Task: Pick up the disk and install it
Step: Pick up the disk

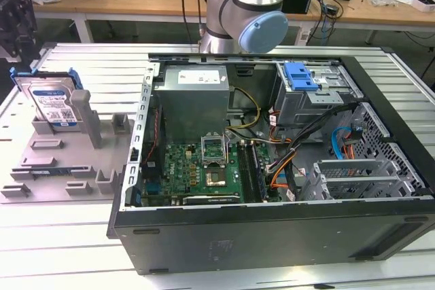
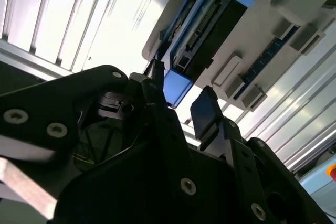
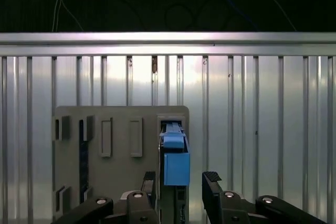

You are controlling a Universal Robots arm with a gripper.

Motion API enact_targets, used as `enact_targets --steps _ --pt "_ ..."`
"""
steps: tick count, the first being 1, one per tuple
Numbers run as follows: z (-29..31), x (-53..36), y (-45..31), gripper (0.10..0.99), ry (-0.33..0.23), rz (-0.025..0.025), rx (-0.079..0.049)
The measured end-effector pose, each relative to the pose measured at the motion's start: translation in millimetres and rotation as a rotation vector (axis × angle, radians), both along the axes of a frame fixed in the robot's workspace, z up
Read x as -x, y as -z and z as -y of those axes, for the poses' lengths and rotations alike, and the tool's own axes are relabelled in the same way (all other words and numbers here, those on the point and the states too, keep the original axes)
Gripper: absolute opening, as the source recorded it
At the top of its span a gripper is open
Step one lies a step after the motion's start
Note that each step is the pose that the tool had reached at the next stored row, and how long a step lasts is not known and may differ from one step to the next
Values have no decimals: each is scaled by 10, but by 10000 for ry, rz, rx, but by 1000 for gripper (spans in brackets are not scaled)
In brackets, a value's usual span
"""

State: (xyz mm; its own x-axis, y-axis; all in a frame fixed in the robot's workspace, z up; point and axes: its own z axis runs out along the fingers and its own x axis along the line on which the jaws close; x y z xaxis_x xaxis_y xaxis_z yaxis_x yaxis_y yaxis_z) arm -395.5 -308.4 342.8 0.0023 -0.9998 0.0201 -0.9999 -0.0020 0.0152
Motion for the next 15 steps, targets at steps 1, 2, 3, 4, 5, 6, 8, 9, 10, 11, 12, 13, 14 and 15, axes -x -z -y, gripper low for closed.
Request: enact_targets --steps 1,2,3,4,5,6,8,9,10,11,12,13,14,15 --pt "0 7 29 482 -17 -1 -1" --pt "0 11 45 482 -27 -2 0" --pt "0 15 57 482 -36 -3 0" --pt "0 18 67 482 -43 -4 -1" --pt "0 21 78 482 -51 -4 -1" --pt "1 26 89 482 -60 -9 1" --pt "5 32 102 482 -67 -23 1" --pt "8 33 110 482 -73 -28 -1" --pt "13 35 123 482 -80 -37 0" --pt "18 35 136 482 -81 -40 -1" --pt "19 35 145 482 -80 -41 0" --pt "20 35 149 482 -80 -42 0" --pt "20 35 158 482 -81 -40 0" --pt "20 35 165 482 -81 -41 -1"
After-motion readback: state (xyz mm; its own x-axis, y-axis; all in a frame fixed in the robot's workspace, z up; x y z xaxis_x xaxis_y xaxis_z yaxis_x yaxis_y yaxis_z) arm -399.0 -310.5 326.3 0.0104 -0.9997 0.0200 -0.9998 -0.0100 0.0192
